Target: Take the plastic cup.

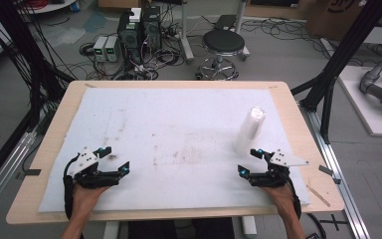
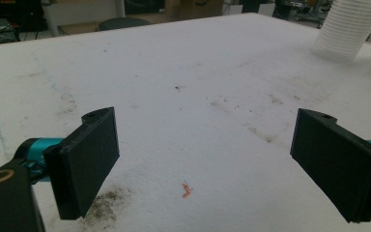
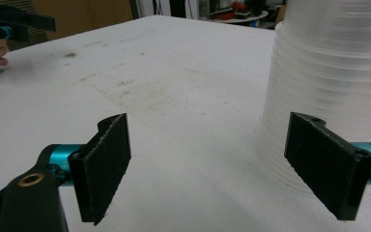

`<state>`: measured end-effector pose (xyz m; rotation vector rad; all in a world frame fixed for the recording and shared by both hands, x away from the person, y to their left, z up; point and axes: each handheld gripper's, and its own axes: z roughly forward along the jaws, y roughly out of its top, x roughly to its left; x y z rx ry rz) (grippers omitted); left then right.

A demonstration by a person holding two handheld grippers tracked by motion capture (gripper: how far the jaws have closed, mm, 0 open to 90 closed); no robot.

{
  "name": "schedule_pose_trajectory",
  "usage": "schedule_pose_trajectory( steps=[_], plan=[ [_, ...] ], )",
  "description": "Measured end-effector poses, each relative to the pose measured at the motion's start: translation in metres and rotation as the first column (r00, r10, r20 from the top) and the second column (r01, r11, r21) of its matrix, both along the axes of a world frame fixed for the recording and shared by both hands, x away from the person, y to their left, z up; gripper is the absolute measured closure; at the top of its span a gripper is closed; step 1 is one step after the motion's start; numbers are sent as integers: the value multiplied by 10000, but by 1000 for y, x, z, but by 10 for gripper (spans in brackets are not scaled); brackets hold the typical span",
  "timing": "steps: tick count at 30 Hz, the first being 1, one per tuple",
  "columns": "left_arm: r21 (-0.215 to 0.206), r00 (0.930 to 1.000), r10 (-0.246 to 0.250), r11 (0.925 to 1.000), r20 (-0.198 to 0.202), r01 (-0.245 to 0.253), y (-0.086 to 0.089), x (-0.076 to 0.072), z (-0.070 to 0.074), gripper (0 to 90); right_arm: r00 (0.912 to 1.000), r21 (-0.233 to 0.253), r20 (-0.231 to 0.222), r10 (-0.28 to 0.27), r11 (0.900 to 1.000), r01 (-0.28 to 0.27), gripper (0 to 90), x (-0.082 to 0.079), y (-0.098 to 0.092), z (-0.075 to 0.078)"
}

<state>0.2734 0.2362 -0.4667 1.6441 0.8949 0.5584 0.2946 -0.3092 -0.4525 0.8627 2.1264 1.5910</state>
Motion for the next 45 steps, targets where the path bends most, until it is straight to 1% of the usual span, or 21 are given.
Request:
schedule_pose_trajectory(
  steps=[5,8,9,10,13,14,15,16,17,18,19,22,23,24,29,31,32,34,37,42,45],
  plan=[
    [14,10000,-63,10000,-33,63,0,0,0,98,9999,-56,51,105,9999,-105,162,0,0,0],
    [51,10000,-81,10000,12,81,0,0,0,99,9997,-25,-70,251,9997,-251,161,1,0,1],
    [44,10000,-82,10000,39,82,0,0,0,99,9990,58,-216,392,9992,-391,162,2,0,3],
    [40,10000,-86,10000,37,86,0,0,0,99,9989,23,-208,427,9991,-426,161,2,0,5],
    [9,10000,-87,10000,-26,87,0,0,0,99,9990,119,-126,422,9990,-420,161,2,-2,15],
    [2,10000,-80,10000,-51,80,0,0,0,99,9990,119,-126,422,9990,-420,161,2,-2,15],
    [17,10000,-77,10000,-61,77,0,1,0,99,9993,168,34,378,9991,-379,162,1,-4,23],
    [12,9999,-81,10000,-64,82,0,1,0,99,9993,168,34,378,9991,-379,162,1,-4,23],
    [16,9999,-89,10000,-62,89,0,1,0,99,9994,225,79,337,9992,-339,161,2,-7,30],
    [17,9999,-99,9999,-51,99,0,1,0,99,9994,225,79,337,9992,-339,161,2,-7,30],
    [38,9999,-127,9999,-32,127,0,1,0,98,9996,295,87,274,9992,-277,161,1,-11,37],
    [74,9999,-137,9999,-44,138,0,1,0,99,9998,367,81,206,9991,-209,161,0,-15,42],
    [51,9999,-142,9999,-77,143,0,1,0,99,9998,358,71,195,9992,-198,161,0,-17,48],
    [56,9998,-149,9999,-96,150,-1,1,0,99,9998,358,71,195,9992,-198,161,0,-17,48],
    [147,9997,-199,9997,-143,201,-1,2,0,99,9997,211,138,220,9995,-223,161,0,-25,68],
    [136,9997,-187,9997,-169,190,-1,2,0,98,9996,130,179,198,9997,-201,161,2,-27,75],
    [145,9997,-188,9997,-173,191,-2,2,0,98,9996,130,179,198,9997,-201,161,2,-27,75],
    [148,9996,-195,9997,-195,198,-1,2,0,98,9997,101,206,139,9998,-142,162,5,-31,85],
    [116,9995,-212,9997,-234,215,-1,3,0,99,9996,66,287,58,10000,-60,161,9,-35,94],
    [152,9995,-208,9997,-223,211,-1,2,0,99,9993,129,377,-8,9999,3,161,15,-39,102],
    [186,9994,-220,9996,-255,224,-1,3,0,99,9996,-55,293,-36,10000,38,161,22,-43,108]
  ],
)
